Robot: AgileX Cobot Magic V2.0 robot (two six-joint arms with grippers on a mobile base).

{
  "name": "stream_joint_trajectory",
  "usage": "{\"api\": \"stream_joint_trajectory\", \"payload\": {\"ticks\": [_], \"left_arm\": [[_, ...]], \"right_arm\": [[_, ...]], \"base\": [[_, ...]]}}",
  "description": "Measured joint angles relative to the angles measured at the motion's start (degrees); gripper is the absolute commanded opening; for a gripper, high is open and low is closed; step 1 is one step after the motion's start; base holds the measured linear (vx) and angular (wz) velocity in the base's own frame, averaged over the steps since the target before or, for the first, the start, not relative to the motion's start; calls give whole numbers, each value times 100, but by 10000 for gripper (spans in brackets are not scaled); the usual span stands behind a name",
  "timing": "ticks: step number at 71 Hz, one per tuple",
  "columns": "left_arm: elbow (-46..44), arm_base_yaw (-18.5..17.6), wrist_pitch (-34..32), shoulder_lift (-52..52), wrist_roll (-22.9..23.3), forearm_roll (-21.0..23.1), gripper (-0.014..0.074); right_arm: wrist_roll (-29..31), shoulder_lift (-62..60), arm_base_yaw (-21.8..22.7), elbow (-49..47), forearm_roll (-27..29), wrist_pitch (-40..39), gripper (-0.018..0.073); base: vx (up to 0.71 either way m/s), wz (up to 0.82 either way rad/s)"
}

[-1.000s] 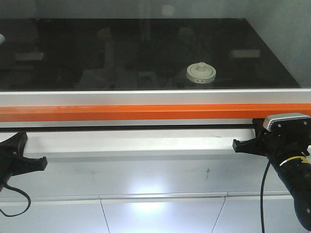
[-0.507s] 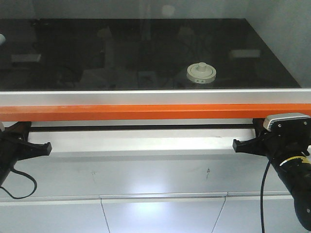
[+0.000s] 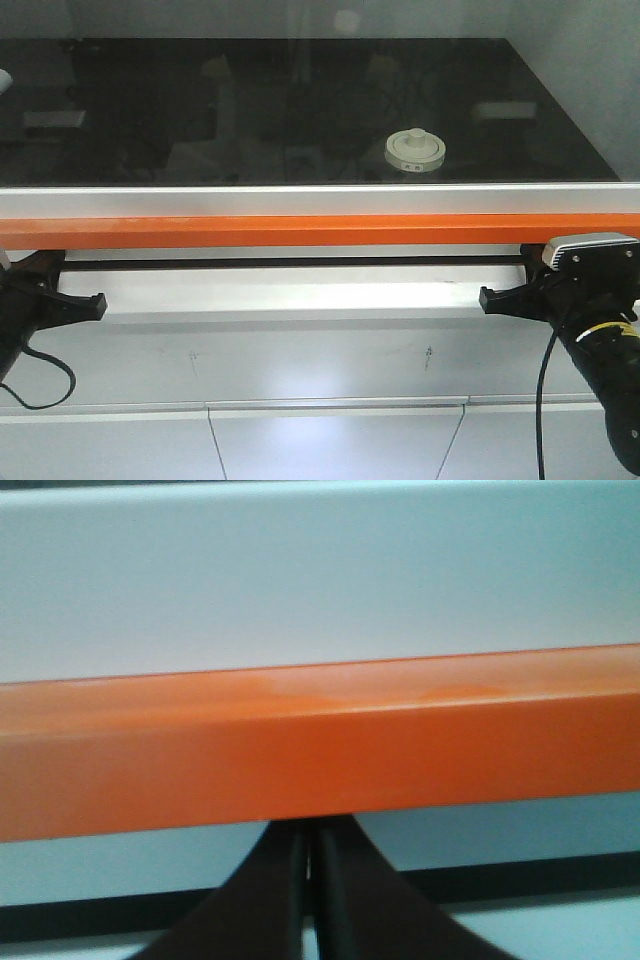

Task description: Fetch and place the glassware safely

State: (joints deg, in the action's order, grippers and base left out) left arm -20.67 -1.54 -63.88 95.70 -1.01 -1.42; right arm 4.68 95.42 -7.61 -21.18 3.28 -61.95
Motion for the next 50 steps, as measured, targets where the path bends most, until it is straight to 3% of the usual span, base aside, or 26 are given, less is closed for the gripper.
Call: {"api": "stream_joint_trajectory", "payload": {"ticks": [50], "left_arm": [[-94, 0, 532, -657, 33, -40, -7]], "right_arm": [[0, -363, 0, 0, -5, 34, -3]], "base": [[0, 0]]}}
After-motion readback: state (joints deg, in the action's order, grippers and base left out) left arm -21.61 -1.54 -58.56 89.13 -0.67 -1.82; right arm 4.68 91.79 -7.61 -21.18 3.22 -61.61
